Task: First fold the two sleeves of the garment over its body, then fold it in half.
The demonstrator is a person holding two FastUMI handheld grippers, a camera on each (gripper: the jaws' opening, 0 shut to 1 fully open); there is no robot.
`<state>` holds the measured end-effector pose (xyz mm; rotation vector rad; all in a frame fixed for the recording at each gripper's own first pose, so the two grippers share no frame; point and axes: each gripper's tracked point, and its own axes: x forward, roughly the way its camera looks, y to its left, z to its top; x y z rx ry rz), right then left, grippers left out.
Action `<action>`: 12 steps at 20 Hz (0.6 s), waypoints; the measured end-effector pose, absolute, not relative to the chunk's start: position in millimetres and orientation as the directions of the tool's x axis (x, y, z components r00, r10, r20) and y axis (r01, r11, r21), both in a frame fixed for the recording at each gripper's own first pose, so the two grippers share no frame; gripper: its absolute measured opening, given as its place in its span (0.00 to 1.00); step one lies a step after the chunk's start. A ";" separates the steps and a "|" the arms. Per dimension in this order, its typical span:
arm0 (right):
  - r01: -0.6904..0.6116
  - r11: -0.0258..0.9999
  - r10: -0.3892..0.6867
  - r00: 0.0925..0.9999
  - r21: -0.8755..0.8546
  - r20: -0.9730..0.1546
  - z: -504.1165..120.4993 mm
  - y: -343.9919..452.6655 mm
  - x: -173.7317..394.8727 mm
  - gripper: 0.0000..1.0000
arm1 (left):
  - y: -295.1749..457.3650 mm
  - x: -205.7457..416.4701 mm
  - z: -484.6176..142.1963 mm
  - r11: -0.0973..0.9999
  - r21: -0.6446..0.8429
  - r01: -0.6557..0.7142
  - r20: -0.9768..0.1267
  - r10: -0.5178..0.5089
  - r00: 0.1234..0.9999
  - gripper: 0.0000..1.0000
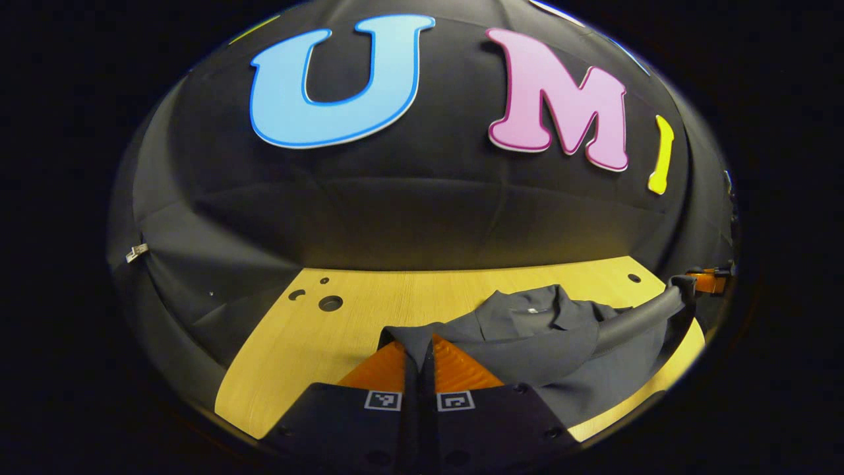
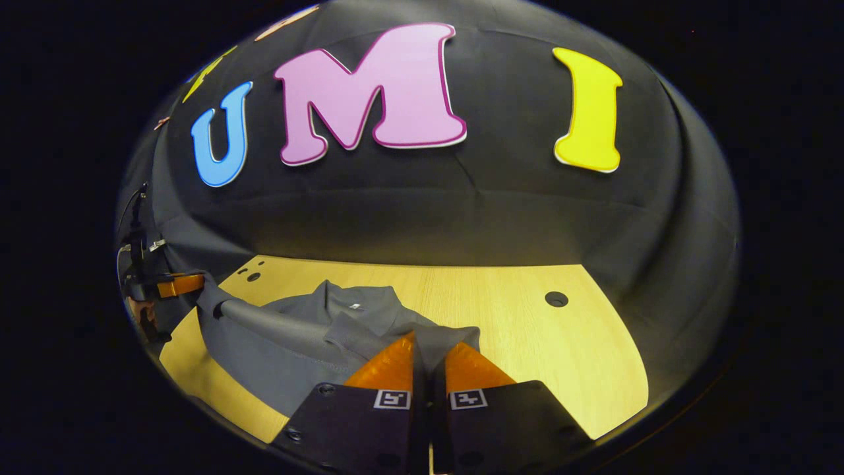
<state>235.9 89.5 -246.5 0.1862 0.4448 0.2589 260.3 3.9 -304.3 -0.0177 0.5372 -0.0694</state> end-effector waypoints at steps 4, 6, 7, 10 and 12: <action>-0.182 0.952 0.280 0.846 0.248 -0.454 -293.1 101.3 271.3 0.07 | -2.2 287.5 -346.4 0.997 0.008 0.073 -0.557 -0.056 0.829 0.05; -0.182 0.952 0.282 0.833 0.246 -0.477 -315.2 106.8 281.7 0.07 | -3.7 297.8 -366.4 0.997 0.018 0.070 -0.576 -0.047 0.816 0.05; -0.182 0.952 0.283 0.826 0.244 -0.488 -324.2 106.7 284.6 0.07 | -4.8 300.7 -377.0 0.997 0.022 0.068 -0.586 -0.043 0.809 0.05; -0.181 0.952 0.288 0.798 0.246 -0.529 -357.0 113.7 293.7 0.07 | -6.8 308.6 -402.8 0.997 0.046 0.060 -0.612 -0.020 0.791 0.05; -0.174 0.955 0.283 0.781 0.241 -0.557 -376.6 116.1 296.4 0.07 | -9.1 311.8 -415.1 0.996 0.063 0.061 -0.624 -0.009 0.782 0.05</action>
